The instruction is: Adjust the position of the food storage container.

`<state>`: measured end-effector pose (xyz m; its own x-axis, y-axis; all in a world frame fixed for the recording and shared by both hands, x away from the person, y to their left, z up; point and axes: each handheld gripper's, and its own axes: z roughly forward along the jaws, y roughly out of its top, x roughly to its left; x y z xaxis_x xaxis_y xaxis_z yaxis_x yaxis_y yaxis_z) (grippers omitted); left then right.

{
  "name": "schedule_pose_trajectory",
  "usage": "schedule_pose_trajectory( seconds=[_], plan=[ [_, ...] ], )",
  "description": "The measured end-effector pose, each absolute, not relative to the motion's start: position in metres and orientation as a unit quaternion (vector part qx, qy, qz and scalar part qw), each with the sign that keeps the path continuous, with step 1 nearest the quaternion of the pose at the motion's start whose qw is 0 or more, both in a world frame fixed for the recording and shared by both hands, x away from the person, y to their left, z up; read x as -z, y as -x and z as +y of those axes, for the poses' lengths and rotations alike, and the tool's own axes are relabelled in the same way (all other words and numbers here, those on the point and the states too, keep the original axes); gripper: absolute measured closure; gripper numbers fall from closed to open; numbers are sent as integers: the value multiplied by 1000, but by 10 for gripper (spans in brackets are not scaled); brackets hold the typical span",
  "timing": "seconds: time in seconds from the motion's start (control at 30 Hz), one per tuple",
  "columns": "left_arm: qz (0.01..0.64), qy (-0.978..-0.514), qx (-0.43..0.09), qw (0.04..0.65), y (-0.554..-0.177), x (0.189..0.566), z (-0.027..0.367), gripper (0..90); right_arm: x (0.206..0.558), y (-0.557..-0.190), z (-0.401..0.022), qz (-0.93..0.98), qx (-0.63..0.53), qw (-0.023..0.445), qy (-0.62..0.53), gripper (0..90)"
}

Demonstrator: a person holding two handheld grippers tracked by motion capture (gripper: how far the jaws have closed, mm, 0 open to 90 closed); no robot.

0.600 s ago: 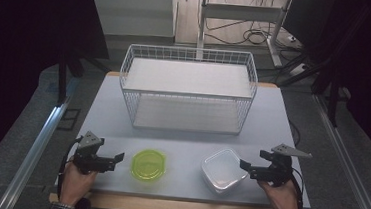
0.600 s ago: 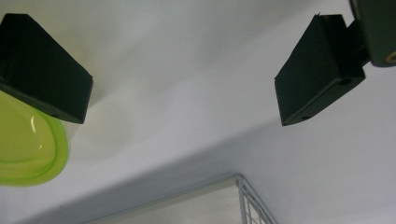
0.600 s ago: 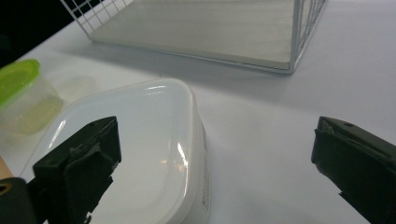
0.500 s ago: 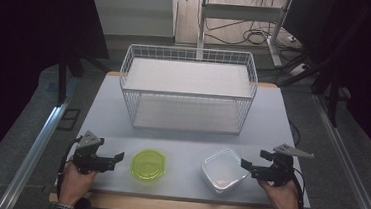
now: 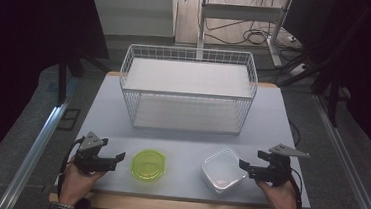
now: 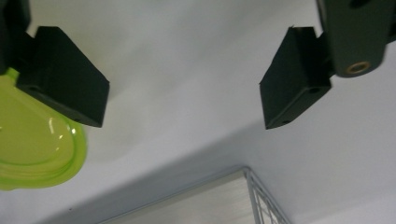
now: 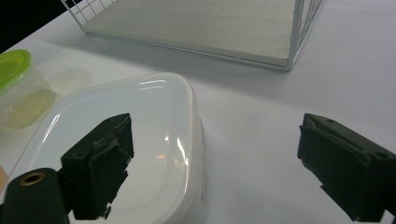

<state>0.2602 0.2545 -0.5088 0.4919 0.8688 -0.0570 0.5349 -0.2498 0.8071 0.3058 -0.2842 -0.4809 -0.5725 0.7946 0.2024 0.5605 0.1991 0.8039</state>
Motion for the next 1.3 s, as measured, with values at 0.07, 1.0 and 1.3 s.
schedule_pose_trajectory(
  seconds=[0.07, 1.0, 1.3],
  plan=[
    [455, -763, -210, 407, -259, 507, 254, 181, 481, -306, -284, 764, -450, 128, -444, 129],
    [328, -807, -122, 475, -229, 472, 186, 900, 482, -305, -280, 780, -433, 155, -424, 180],
    [301, -825, -106, 466, -223, 477, 159, 900, 483, -306, -280, 781, -431, 158, -424, 183]
  ],
)
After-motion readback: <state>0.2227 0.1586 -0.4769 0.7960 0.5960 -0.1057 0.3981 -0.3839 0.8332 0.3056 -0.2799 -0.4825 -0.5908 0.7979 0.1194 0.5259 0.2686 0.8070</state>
